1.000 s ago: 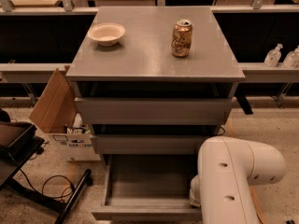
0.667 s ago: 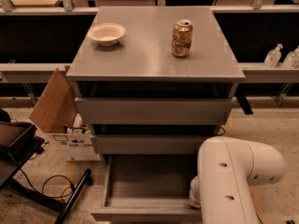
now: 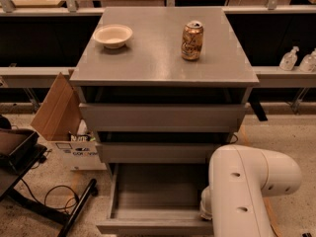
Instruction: Open bottom drawer
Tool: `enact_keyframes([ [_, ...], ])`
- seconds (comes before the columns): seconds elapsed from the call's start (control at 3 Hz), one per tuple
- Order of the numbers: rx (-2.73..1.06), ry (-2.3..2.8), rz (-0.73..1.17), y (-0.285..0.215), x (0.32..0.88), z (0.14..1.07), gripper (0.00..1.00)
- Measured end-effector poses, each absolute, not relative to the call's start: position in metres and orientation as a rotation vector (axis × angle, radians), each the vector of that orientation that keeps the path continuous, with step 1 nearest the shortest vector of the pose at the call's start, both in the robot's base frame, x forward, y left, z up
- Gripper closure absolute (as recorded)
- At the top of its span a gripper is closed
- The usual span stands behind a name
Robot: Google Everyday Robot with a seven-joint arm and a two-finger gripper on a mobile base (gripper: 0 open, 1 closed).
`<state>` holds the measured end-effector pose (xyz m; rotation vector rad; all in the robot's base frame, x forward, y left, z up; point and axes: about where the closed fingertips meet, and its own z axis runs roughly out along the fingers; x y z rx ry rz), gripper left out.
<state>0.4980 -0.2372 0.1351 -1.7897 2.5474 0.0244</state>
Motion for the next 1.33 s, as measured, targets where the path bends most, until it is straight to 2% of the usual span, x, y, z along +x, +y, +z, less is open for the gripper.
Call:
enact_keyframes([
  [0.67, -1.792, 2.550, 0.030, -0.2368, 0.4949, 0.1326, 0.05],
  [1.0, -1.793, 2.551, 0.031, -0.2367, 0.4941, 0.1320, 0.00],
  [1.33, -1.793, 2.551, 0.032, -0.2367, 0.4941, 0.1320, 0.00],
])
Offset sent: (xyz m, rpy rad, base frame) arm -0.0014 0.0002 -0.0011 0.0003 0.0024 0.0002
